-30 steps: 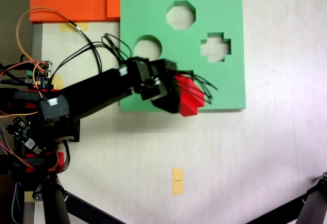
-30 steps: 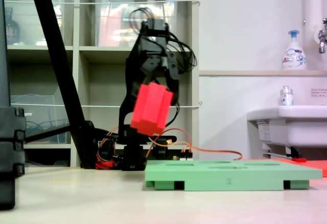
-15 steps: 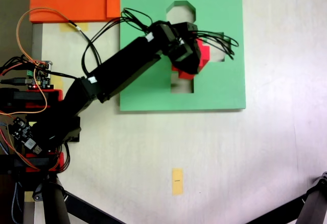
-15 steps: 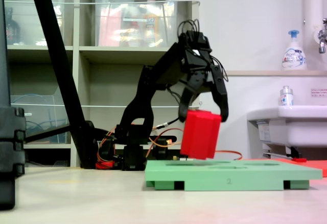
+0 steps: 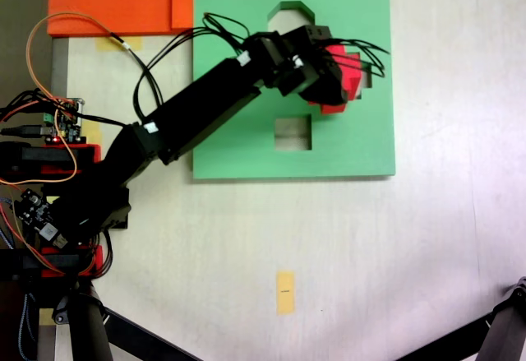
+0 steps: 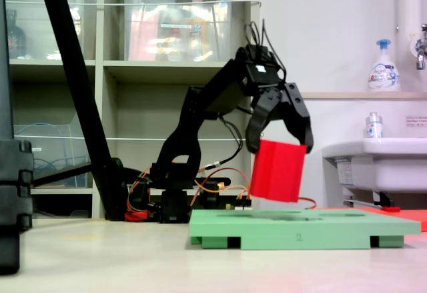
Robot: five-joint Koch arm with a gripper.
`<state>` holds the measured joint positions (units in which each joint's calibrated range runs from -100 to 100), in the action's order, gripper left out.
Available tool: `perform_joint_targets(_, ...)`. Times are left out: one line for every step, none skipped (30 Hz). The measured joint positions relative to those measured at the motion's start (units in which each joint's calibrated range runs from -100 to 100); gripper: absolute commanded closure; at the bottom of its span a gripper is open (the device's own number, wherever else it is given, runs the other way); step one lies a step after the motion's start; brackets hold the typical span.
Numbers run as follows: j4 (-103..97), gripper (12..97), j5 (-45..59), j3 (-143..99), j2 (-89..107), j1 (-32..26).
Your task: Put the cross columnar block into the corresponding hole
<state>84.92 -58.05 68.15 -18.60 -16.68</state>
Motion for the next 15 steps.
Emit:
perform_joint_targets(-1.5,77.6,0.0,0.1,-0.5,0.0)
perform_joint_targets(-2.6,77.6,0.0,0.0,-1.1,-0.1)
perform_joint_targets(-3.8,77.6,0.0,0.0,-1.8,-0.1)
perform_joint_targets(-4.7,77.6,0.0,0.0,-2.2,-0.1)
perform_joint_targets(-6.0,77.6,0.0,0.0,-2.7,-0.2)
perform_joint_targets(-6.1,77.6,0.0,0.0,-2.7,-0.2)
perform_joint_targets(-6.7,77.6,0.0,0.0,-3.1,-0.3)
perform_joint_targets(-7.1,77.6,0.0,0.0,-3.6,-0.5)
perform_joint_targets(-7.4,77.6,0.0,0.0,-4.0,-0.6)
perform_joint_targets(-7.6,77.6,0.0,0.0,-4.2,-0.6)
perform_joint_targets(-7.8,77.5,-0.1,0.0,-4.8,-0.7)
perform_joint_targets(-7.8,77.6,-0.3,0.0,-5.3,-0.7)
perform_joint_targets(-7.8,77.6,-0.5,0.0,-5.9,-0.7)
perform_joint_targets(-7.8,77.6,-0.8,0.0,-6.4,-0.8)
perform_joint_targets(-7.8,77.6,-0.9,0.0,-6.8,-0.8)
